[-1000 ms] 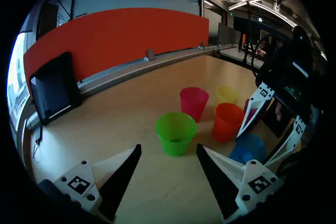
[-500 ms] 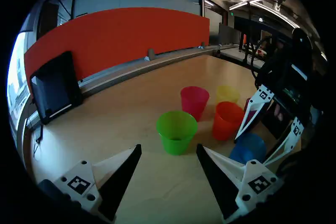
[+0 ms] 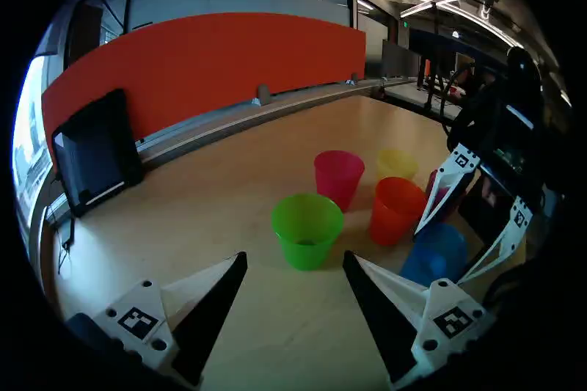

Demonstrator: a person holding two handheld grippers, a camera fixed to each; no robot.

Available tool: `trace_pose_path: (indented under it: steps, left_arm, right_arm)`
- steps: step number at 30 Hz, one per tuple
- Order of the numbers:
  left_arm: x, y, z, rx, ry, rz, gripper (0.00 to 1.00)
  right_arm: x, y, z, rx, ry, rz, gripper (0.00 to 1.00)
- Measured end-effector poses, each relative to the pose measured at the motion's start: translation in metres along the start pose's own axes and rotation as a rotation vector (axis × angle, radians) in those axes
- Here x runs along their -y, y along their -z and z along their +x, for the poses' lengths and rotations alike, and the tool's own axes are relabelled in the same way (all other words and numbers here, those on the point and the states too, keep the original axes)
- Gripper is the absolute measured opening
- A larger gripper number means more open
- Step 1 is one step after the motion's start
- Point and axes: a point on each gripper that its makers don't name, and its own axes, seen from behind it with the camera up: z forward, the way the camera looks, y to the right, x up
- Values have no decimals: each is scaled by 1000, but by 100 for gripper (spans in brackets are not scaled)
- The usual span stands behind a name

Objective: Pour water

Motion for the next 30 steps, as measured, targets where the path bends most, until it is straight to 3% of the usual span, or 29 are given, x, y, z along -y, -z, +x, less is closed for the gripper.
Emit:
trace_pose_path:
  steps: [12, 30]
  left_arm:
    - [-7, -1, 2, 1, -6, -8, 97]
    - [-18, -5, 9, -16, -11, -39, 97]
  right_arm:
    - [-4, 35, 23, -93, -13, -31, 93]
    - [-30, 94, 57, -248, -43, -130, 93]
